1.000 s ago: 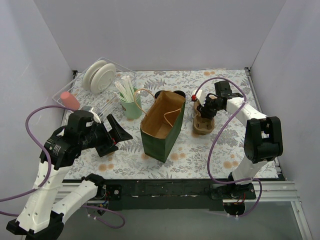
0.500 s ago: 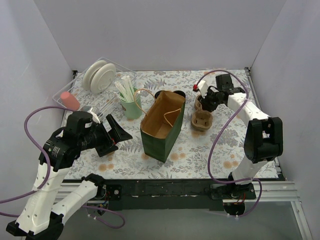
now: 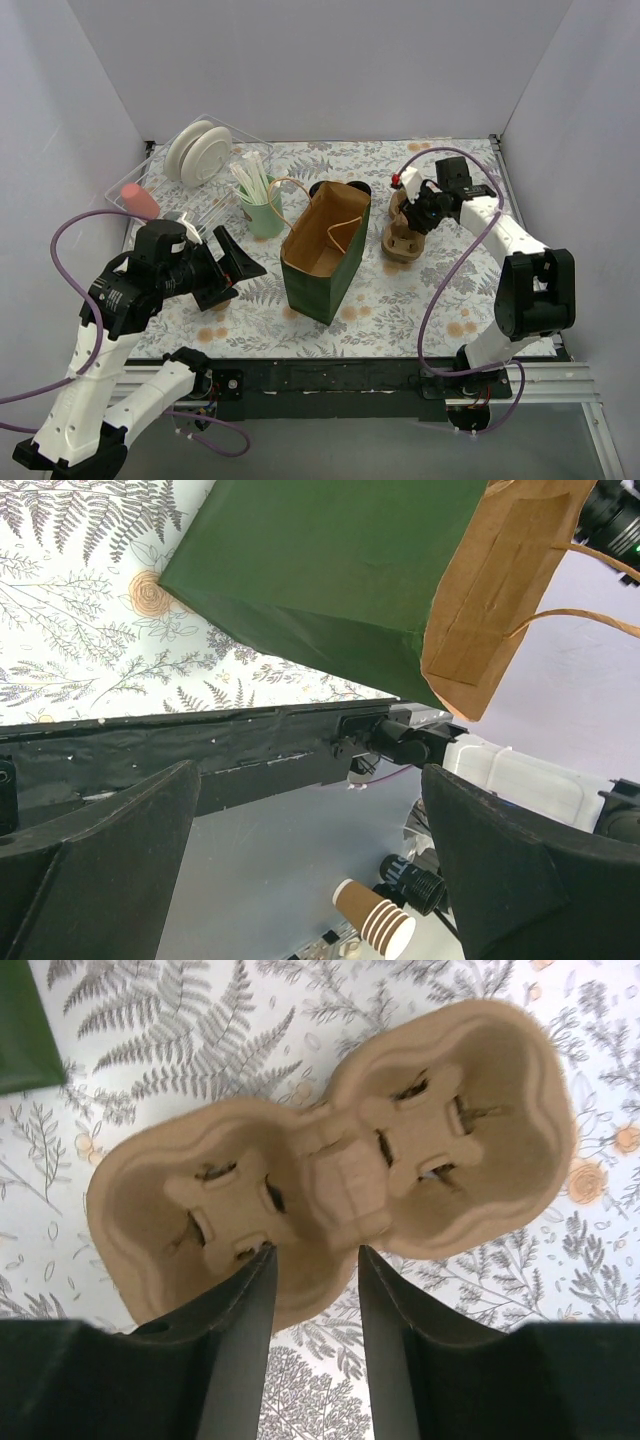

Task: Pack the takeout coffee

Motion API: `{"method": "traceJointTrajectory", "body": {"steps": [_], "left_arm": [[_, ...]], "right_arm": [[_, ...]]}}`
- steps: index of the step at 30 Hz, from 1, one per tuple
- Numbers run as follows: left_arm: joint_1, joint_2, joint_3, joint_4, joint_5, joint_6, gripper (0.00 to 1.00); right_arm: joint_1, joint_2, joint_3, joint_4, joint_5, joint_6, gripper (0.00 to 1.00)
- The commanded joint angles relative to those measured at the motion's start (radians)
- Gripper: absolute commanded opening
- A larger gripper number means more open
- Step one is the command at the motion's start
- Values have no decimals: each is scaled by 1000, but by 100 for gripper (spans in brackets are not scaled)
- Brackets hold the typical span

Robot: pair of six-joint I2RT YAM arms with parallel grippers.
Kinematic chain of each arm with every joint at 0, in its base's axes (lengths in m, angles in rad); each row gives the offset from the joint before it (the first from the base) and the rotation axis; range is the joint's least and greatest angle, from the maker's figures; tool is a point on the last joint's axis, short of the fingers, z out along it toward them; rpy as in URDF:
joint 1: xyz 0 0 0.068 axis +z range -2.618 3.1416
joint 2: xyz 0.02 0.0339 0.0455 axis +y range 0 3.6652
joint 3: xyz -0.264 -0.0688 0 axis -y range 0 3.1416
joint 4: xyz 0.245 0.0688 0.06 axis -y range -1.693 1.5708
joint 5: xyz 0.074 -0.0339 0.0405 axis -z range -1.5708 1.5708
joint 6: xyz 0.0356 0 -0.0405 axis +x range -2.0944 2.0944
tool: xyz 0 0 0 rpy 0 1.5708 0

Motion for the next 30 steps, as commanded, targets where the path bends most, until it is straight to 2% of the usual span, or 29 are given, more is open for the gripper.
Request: {"method": "traceJointTrajectory", "body": {"steps": [1,8,14,19,24,28,30], "left_arm": [[4,-1,15,-27,-1,14,93],[4,-12,-11,-27,7,10,93],[4,-6,-12,-29,-12,13,93],[4,-7,-34,-10,-10,7,93],[4,7,-42,4,-9,17,94],[4,25,-32,8,-15,30,94],[4,30,-29,7,-16,36,94]], "right_arm": [[-2,-46,-69,95,-14,-142,48],[-2,48,-13,83,-53,-172,52],[-2,109,42,67,-88,-172,50],[-3,128,68,55,-79,-178,36],[-2,128,68,52,-102,-183,28],[-3,131,86,26,-122,-187,30],[-2,120,83,29,-128,-186,42]]}}
